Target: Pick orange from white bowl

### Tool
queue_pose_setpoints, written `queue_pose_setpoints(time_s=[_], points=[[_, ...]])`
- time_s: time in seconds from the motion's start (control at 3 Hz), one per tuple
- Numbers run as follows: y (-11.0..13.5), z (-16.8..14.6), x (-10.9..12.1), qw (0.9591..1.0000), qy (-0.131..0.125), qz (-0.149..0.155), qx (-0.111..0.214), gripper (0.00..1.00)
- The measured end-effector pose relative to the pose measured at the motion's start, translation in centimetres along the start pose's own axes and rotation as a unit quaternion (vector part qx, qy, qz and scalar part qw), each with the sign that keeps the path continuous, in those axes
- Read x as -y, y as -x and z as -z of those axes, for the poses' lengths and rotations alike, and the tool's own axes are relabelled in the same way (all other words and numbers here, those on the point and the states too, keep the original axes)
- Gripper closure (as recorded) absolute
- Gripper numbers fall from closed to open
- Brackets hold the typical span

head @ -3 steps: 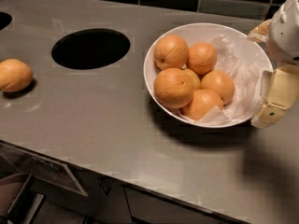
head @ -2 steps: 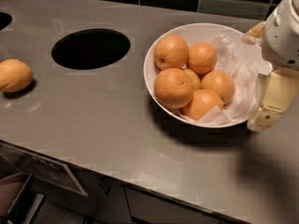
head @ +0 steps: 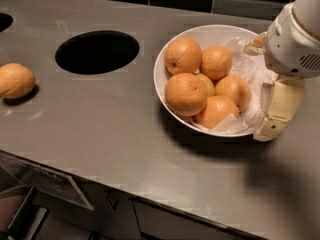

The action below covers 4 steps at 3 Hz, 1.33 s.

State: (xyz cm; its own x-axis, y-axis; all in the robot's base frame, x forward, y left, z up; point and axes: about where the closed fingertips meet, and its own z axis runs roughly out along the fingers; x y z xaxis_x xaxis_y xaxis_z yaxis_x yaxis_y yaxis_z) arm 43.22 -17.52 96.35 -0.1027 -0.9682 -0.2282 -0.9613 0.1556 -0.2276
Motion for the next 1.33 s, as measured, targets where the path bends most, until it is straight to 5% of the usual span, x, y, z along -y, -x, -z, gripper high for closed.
queue_pose_setpoints(time_s=[0.33, 1.0, 1.33], points=[[0.5, 0.2, 0.0, 1.0, -0.002, 0.005, 0.004, 0.0], [4.6, 0.3, -0.8, 0.9981, 0.005, 0.058, 0.021, 0.27], [6.8, -0.6, -1.0, 0.9959, 0.016, 0.085, 0.027, 0.25]])
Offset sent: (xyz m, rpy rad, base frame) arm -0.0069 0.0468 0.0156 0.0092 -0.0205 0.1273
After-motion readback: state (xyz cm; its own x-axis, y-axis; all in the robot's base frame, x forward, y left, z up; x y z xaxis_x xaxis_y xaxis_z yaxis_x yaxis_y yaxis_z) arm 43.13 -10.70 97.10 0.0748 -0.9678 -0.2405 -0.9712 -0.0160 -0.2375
